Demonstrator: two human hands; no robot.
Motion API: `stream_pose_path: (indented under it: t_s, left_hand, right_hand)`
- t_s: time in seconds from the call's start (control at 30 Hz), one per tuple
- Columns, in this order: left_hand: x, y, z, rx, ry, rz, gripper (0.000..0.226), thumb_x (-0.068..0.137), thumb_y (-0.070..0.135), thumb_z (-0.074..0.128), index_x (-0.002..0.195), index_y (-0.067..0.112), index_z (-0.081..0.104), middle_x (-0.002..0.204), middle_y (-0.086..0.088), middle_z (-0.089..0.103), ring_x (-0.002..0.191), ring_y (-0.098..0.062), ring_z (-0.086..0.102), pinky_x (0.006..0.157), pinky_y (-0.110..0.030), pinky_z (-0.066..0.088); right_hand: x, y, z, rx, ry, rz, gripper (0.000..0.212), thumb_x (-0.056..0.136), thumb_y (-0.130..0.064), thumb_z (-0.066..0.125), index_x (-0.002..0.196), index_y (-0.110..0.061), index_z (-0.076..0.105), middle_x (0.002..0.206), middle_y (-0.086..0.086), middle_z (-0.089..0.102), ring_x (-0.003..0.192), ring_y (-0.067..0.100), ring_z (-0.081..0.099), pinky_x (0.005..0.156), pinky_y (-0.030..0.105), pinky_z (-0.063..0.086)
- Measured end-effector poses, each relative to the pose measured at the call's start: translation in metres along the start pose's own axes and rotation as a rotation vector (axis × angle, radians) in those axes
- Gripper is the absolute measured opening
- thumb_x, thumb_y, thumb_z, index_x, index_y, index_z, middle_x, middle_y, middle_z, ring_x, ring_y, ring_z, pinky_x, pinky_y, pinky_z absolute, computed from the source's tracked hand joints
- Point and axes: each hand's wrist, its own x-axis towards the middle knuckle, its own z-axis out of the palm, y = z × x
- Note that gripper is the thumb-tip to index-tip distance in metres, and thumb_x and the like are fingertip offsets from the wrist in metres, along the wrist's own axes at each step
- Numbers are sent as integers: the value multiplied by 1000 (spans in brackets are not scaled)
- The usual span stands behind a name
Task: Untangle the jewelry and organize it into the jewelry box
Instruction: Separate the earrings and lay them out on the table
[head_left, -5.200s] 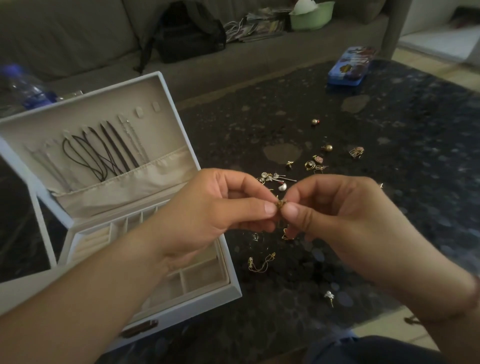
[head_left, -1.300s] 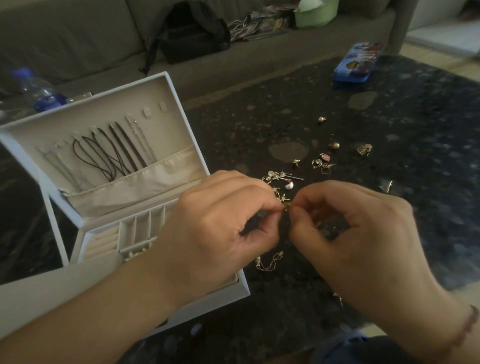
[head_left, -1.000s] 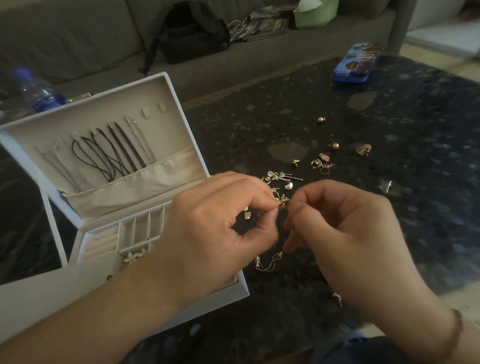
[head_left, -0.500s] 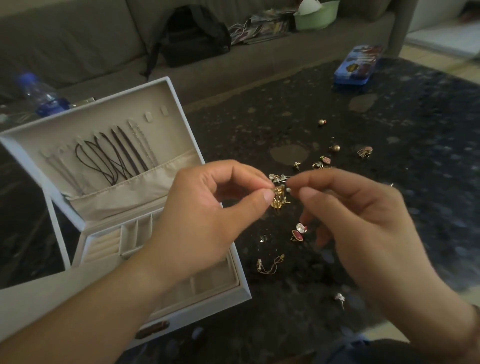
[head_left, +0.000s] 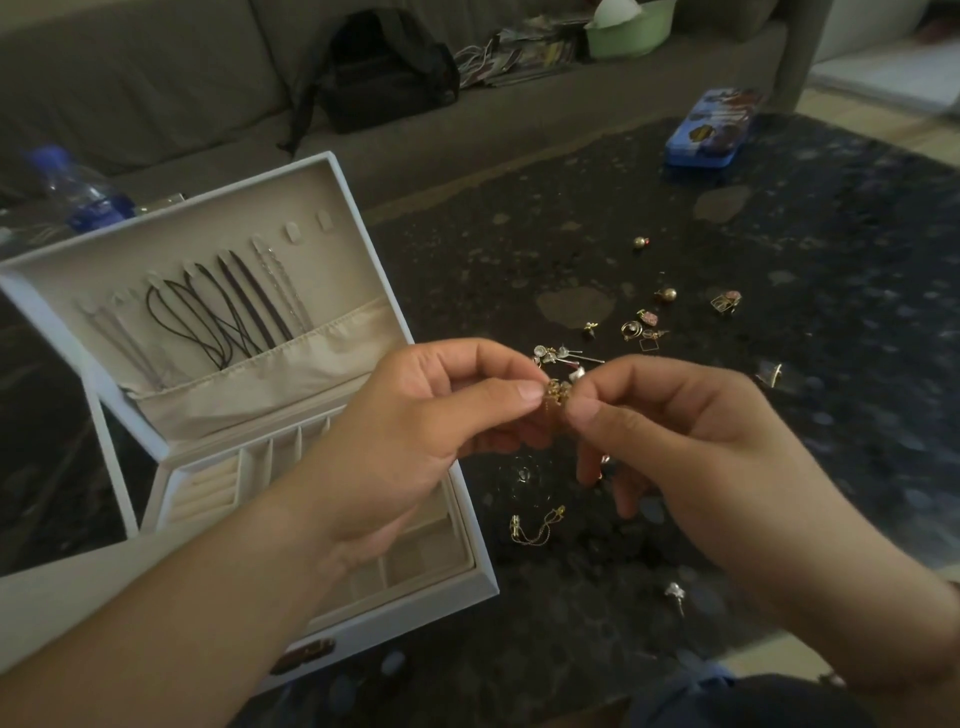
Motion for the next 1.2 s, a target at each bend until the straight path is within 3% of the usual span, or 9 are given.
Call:
stream_pose_path:
  t_s: [0.1, 0.23, 0.57, 0.77, 0.93, 1.03, 1.1, 1.2]
  left_hand:
    - [0, 0, -1, -31, -45, -21, 13, 80, 18, 64, 80, 21, 76, 75, -6, 70, 72, -16, 67, 68, -23, 54]
    - [0, 0, -2, -117, -98, -47, 13, 82, 15, 62, 78, 19, 74, 63, -3, 62, 63, -14, 61, 63, -22, 53]
    - [6, -4, -16, -145, -181, 21, 17, 79, 19, 65, 93, 21, 74, 78, -1, 63, 75, -13, 62, 74, -27, 55]
    - [6, -4, -17, -204, -255, -30, 21, 81, 15, 61, 98, 19, 73, 80, -4, 60, 75, -19, 61, 72, -29, 54]
    - [6, -9, -16, -33, -250, -83, 23, 85, 12, 59, 102, 20, 73, 82, -9, 62, 76, -20, 61, 72, -31, 53]
    - [5, -10, -12, 143, -259, -142, 26, 84, 26, 70, 108, 17, 71, 91, -8, 72, 83, -23, 68, 79, -33, 57]
    - [2, -10, -6, 306, -253, -125, 28, 83, 35, 76, 105, 18, 72, 94, -5, 76, 86, -20, 72, 81, -34, 60]
    - [-1, -9, 3, 563, -216, 14, 21, 79, 46, 68, 92, 31, 74, 86, 7, 75, 82, -13, 71, 75, -36, 59]
  right_hand:
    - [3, 1, -5, 50, -76, 60, 17, 76, -36, 77, 71, -20, 72, 68, 6, 67, 55, 12, 56, 47, 23, 42]
    - [7, 6, -11, 249, -206, 148, 17, 81, -27, 58, 78, -14, 68, 89, 11, 69, 70, 25, 61, 51, 32, 44]
    - [10, 12, -21, 355, -359, 120, 22, 85, -37, 66, 81, -16, 64, 89, 11, 65, 74, 26, 61, 57, 32, 48]
    - [13, 12, -21, 451, -314, 135, 17, 81, -31, 68, 82, -14, 67, 96, 11, 66, 75, 24, 62, 56, 31, 49]
    - [12, 9, -16, 388, -161, 117, 12, 81, -26, 67, 72, -19, 68, 78, 6, 65, 67, 20, 61, 54, 29, 48]
    - [9, 10, -11, 274, -60, 97, 11, 81, -22, 68, 71, -20, 70, 69, 7, 65, 62, 19, 60, 55, 26, 49]
    - [7, 10, -11, 191, -61, 96, 8, 81, -19, 67, 74, -21, 72, 70, 7, 69, 62, 18, 62, 57, 26, 51]
    - [6, 9, -16, -49, -147, 74, 11, 84, -14, 71, 84, -26, 72, 75, 3, 73, 64, 13, 66, 63, 24, 52]
